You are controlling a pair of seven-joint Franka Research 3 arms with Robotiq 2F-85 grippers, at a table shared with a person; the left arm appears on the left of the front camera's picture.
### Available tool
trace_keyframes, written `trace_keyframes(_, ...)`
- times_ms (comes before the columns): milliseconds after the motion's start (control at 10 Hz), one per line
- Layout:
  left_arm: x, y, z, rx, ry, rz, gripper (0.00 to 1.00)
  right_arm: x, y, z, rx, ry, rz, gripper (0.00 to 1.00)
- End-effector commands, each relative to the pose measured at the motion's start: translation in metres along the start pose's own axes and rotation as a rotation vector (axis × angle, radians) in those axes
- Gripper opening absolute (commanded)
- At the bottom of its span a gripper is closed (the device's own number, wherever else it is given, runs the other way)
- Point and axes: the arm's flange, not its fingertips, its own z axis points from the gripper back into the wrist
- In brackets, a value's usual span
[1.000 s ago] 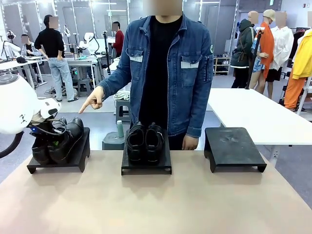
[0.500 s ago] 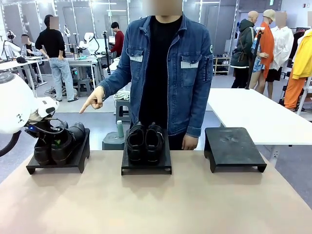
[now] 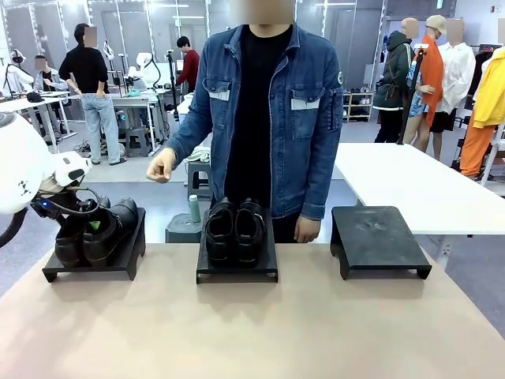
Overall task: Place the shoes on the stand as instructed by the person.
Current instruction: Pick up another pair of Shoes and place it on the Shoes Stand indicated by the person.
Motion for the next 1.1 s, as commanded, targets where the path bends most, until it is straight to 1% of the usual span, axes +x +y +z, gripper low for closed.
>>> trace_keyframes(0,-0.0083,-0.0068,0.0077,-0.007,0.022,-0.012,1.0,0.0004,0.001,0.0006,0.009,-0.01,0.007,1.0)
trace_keyframes(100,0.0,0.0,0.0,0.0,0.0,0.0,1.0,0.0004,0.001,0.0006,0.009,-0.01,0.007,1.0)
trace_keyframes(1000,0.0,0.0,0.0,0.0,0.0,0.0,1.0,0.0004,0.001,0.0006,0.009,-0.01,0.007,1.0)
